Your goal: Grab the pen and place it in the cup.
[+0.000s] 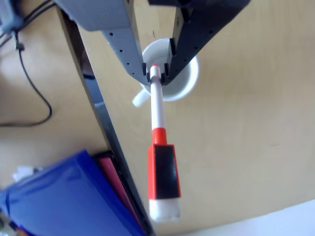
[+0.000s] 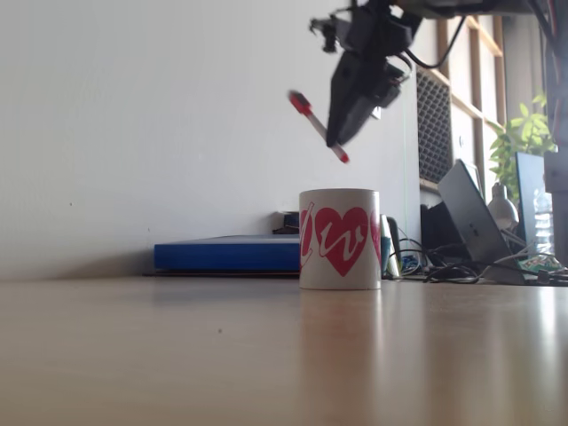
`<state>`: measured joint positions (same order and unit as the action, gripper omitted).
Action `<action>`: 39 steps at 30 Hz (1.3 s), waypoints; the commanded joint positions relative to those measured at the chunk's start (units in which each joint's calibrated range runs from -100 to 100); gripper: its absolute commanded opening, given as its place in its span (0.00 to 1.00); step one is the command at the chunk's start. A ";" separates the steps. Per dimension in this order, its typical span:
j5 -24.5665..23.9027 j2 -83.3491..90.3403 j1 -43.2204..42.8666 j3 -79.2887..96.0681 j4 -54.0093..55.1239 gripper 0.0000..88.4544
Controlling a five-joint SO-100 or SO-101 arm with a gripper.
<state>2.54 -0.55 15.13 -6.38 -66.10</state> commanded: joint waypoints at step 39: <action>0.35 22.87 -0.57 39.29 30.62 0.01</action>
<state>2.54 20.67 13.43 32.45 -36.53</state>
